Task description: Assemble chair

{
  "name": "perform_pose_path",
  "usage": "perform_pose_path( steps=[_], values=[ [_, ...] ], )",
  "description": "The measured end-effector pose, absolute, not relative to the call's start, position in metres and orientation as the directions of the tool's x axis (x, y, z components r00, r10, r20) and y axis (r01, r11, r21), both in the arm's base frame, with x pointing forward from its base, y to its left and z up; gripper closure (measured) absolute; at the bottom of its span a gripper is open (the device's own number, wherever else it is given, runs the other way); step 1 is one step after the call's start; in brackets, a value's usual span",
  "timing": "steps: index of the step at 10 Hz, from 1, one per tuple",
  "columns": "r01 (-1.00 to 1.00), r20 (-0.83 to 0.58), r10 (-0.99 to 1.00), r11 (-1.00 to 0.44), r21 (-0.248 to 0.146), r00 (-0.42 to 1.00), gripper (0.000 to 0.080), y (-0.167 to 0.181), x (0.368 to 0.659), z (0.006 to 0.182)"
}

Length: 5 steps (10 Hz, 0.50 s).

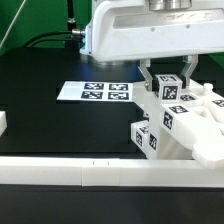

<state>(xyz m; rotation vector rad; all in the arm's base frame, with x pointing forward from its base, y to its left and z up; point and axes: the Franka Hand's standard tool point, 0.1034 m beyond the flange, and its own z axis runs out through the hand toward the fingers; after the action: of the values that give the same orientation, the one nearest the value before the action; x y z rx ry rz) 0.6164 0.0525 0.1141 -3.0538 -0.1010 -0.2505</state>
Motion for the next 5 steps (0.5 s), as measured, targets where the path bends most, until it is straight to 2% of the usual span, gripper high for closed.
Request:
perform_pose_path(
  steps=[5],
  values=[
    [-0.320, 0.120, -0.339, -0.935, -0.152, 0.933, 0.0515, 0.0544, 0.6169, 0.1140]
  ],
)
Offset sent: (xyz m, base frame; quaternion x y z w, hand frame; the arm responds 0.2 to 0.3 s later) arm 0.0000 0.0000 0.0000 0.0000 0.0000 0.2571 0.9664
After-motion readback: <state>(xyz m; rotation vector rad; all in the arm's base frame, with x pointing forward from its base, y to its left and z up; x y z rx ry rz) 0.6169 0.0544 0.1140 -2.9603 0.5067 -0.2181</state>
